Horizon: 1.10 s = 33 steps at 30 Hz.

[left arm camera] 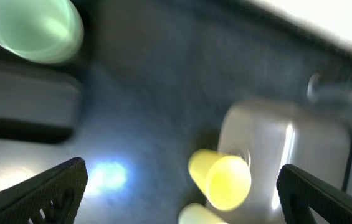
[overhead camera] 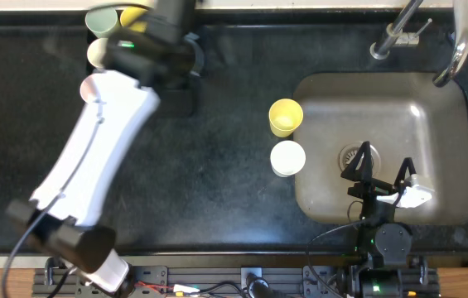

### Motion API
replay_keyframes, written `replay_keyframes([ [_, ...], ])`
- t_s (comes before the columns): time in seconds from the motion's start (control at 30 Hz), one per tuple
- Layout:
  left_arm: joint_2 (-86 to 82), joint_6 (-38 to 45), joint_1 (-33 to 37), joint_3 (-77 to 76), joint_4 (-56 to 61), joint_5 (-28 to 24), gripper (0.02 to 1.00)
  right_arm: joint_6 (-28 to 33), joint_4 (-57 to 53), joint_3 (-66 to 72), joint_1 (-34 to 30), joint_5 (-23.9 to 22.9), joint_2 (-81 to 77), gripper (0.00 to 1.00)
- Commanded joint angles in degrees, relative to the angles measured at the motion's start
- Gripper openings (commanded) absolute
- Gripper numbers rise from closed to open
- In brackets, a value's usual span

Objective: Store Cups

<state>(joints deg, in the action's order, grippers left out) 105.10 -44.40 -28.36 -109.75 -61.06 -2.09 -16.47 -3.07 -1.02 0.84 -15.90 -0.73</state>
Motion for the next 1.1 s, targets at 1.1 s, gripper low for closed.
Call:
replay_keyframes([
  [1.1, 19.04, -5.07, -10.01, -0.52, -0.11, -6.05, 1.0, -0.04, 0.15, 0.76, -0.09, -0.24, 0.44, 0.996],
])
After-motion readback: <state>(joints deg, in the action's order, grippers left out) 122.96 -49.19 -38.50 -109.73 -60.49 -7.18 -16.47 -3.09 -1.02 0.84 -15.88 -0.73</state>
